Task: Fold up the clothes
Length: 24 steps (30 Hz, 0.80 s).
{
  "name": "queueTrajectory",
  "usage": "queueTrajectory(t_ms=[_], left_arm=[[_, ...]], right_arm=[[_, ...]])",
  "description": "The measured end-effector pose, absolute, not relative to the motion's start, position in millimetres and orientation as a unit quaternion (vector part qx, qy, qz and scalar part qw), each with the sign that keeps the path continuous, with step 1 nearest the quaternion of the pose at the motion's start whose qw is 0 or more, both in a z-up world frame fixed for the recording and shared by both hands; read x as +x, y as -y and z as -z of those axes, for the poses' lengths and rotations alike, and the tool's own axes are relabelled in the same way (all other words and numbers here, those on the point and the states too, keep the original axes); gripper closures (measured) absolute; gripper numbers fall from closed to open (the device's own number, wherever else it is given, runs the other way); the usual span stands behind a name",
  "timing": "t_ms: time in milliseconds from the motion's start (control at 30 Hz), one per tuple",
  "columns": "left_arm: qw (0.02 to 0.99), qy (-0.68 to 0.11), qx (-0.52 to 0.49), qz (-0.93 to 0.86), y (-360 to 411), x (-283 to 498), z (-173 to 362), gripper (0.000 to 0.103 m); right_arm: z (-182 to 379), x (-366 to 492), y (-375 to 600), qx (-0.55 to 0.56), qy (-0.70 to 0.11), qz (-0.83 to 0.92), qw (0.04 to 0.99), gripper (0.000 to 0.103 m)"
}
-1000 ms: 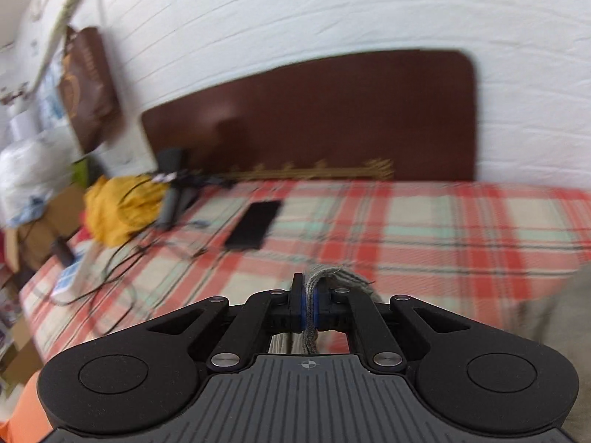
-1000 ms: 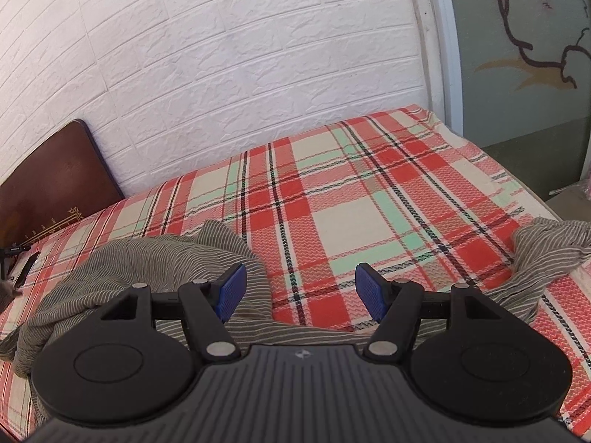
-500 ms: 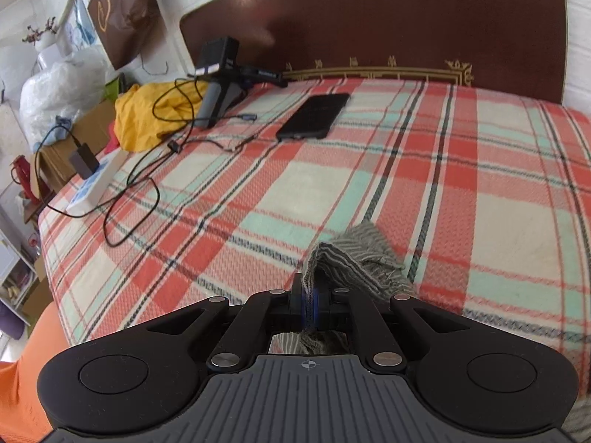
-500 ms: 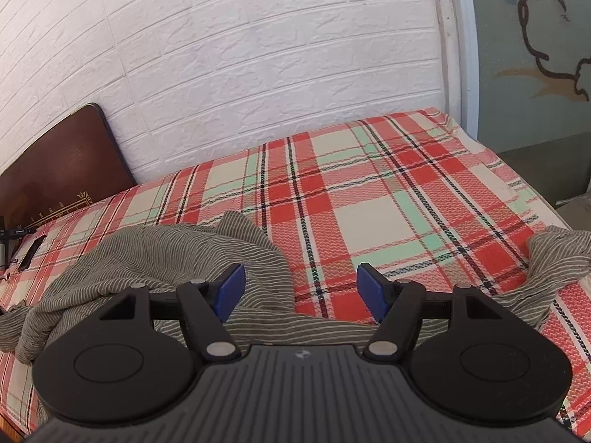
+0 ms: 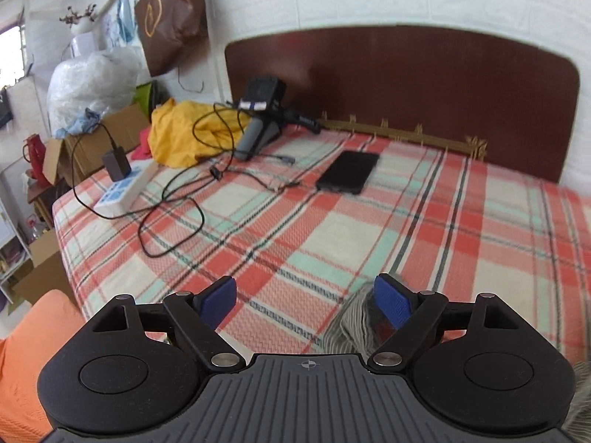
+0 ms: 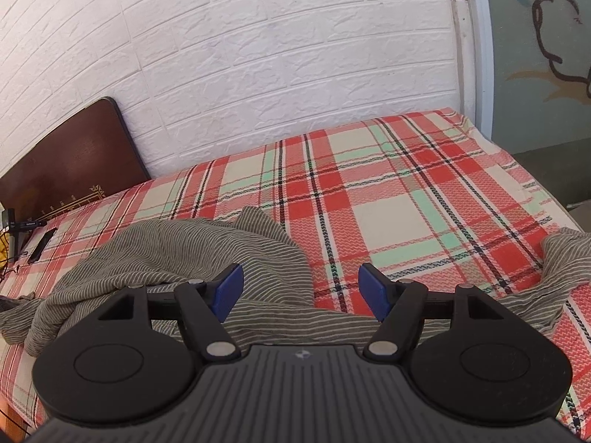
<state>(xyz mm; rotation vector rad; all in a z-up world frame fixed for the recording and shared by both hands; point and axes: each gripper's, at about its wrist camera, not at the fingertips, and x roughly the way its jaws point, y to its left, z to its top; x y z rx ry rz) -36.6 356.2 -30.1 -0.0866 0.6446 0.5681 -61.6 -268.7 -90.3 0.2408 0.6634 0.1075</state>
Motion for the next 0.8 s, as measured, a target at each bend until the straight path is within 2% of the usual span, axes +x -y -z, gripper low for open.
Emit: queueTrajectory(t_ms=[133, 267, 433, 533, 800], left_arm=[[0.937, -0.292, -0.004, -0.193, -319.7, -53.1, 1.7, 0.013], [0.953, -0.291, 0.065, -0.06, -252.0, -60.6, -5.7, 0.012], [0.93, -0.3, 0.177, 0.115, -154.7, -82.3, 16.7, 0.012], [0.911, -0.301, 0.234, 0.154, -115.8, -87.3, 36.5, 0.012], [0.895, -0.331, 0.19, 0.231, -97.2, -98.5, 51.1, 0.012]], right_arm=[[91.9, -60.8, 261.3, 0.116, -0.328, -0.077, 0.934, 0.03], [92.7, -58.4, 251.6, 0.117, -0.333, -0.093, 0.931, 0.028], [90.8, -71.0, 234.0, 0.099, -0.342, -0.15, 0.922, 0.028], [89.6, -78.7, 223.3, 0.087, -0.347, -0.185, 0.915, 0.028], [92.6, -103.9, 169.2, 0.012, -0.355, -0.287, 0.89, 0.024]])
